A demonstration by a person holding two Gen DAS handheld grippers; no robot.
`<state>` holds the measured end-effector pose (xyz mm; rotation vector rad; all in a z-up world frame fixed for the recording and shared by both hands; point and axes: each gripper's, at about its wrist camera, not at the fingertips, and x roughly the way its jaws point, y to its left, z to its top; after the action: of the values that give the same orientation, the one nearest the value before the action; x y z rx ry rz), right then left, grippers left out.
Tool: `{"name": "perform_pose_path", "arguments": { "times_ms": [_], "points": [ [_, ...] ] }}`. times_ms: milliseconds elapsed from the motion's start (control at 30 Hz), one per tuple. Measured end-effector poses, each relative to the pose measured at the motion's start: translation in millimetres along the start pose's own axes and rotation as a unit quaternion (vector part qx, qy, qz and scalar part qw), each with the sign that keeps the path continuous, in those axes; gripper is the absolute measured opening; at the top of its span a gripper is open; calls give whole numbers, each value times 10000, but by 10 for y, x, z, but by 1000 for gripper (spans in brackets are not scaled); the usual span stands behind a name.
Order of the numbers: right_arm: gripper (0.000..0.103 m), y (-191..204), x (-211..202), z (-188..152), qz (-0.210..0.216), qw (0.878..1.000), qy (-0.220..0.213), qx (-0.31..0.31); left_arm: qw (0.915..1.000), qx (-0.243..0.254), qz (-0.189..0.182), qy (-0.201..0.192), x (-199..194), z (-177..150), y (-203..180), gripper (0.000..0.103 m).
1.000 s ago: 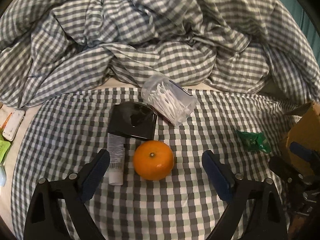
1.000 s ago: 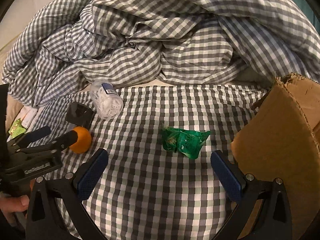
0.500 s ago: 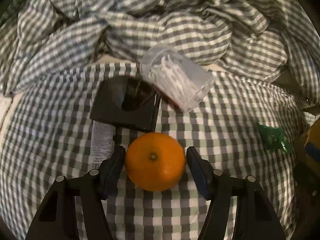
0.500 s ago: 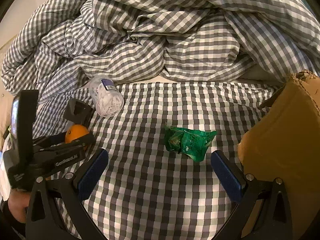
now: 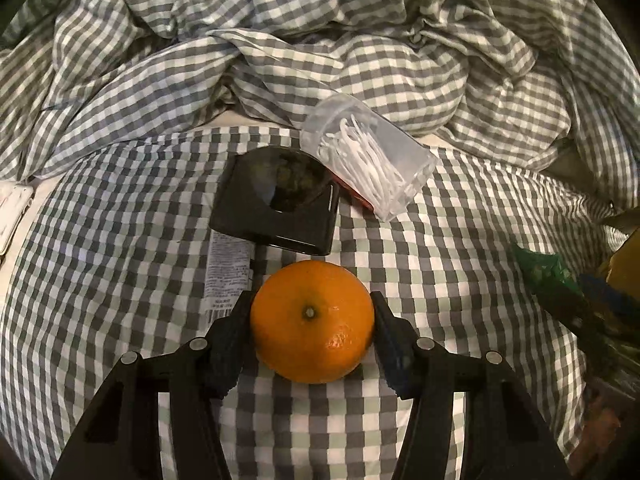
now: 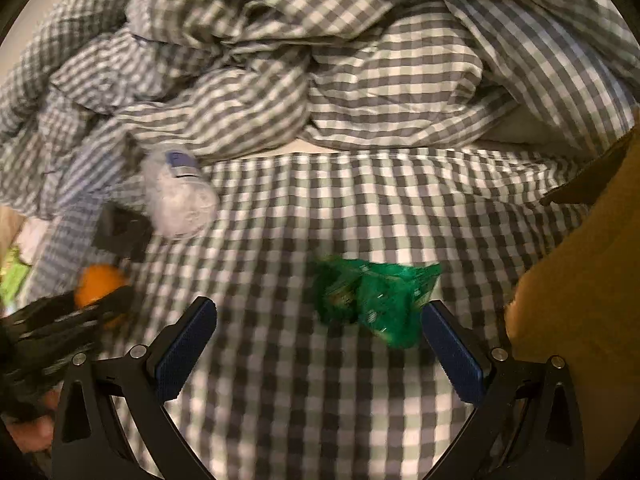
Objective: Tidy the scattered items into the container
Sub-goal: 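Grasp the orange with the left tool while the right grasps the green packet, then carry the orange and green packet with both tools over the box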
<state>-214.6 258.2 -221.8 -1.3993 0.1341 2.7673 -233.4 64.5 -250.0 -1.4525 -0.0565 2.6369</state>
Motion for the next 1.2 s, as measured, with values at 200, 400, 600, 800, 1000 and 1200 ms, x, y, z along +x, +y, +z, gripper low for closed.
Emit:
{"name": "perform_pose_path", "arguments": {
  "times_ms": [200, 400, 600, 800, 1000, 1200],
  "points": [
    [103, 19, 245, 32, -269, 9994, 179, -127, 9998, -79, 15, -183, -143, 39, 114, 57],
    [71, 7, 394, 8, -245, 9991, 319, -96, 9996, -99, -3, -272, -251, 45, 211, 57],
    [35, 55, 304, 26, -87, 9997, 163, -160, 9993, -175, 40, -330, -339, 47, 300, 57],
    [31, 75, 186, 32, 78, 9998, 100, -136, 9990, -217, 78, -395, -469, 42, 343, 57],
    [31, 262, -48, -2, 278, 9995, -38, -173, 9983, -207, 82, -532, -695, 60, 356, 57],
    [31, 428, -387, 37, 488, 9981, -262, -261, 9967, -263, 145, -759, -1073, 81, 402, 57]
  ]
}}
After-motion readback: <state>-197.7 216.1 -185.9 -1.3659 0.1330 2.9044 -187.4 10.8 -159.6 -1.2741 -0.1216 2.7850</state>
